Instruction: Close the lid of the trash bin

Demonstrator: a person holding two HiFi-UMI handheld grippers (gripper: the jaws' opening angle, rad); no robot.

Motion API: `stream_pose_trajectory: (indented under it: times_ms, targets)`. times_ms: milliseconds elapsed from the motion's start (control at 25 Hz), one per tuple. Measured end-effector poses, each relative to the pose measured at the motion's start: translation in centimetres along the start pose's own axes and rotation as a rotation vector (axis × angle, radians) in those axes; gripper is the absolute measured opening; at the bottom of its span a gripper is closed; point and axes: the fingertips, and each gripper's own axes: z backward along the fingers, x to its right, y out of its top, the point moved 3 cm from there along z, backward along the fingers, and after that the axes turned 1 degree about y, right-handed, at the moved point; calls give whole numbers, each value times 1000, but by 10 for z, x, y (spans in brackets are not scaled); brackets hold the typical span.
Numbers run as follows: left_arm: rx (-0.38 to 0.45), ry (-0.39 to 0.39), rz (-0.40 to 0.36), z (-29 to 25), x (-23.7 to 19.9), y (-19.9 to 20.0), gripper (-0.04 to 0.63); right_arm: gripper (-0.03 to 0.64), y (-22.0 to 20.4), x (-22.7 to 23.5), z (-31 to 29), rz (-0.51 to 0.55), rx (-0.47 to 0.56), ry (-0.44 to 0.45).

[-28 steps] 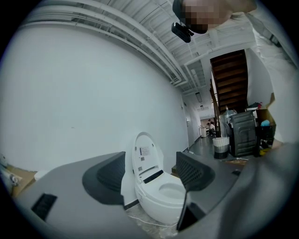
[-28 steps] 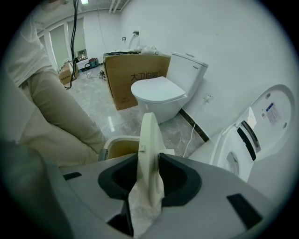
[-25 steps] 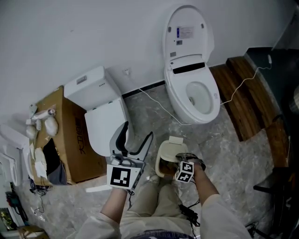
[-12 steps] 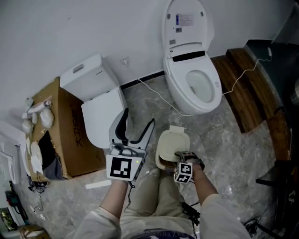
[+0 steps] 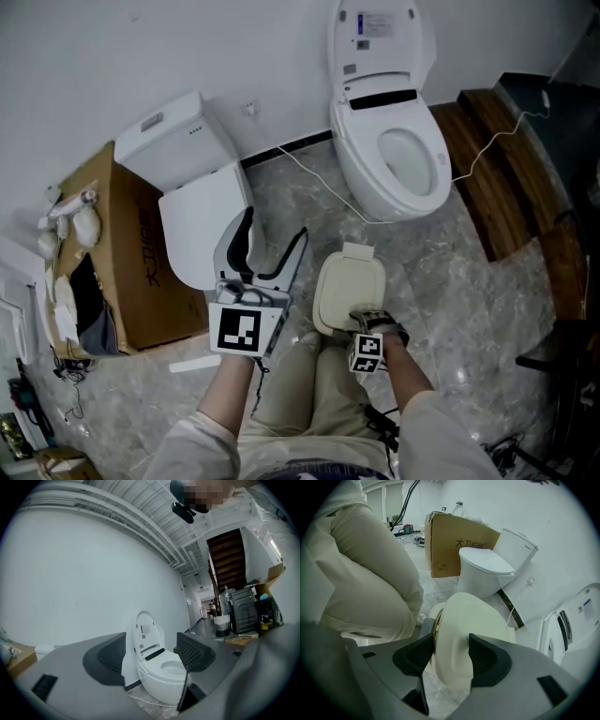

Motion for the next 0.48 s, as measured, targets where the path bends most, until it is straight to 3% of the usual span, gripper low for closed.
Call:
stream_pose_trajectory:
  times_ms: [480]
  targets:
    - [-5,0,-4,5,3,-32,333,225,-7,-17,-36,-17,-39,65]
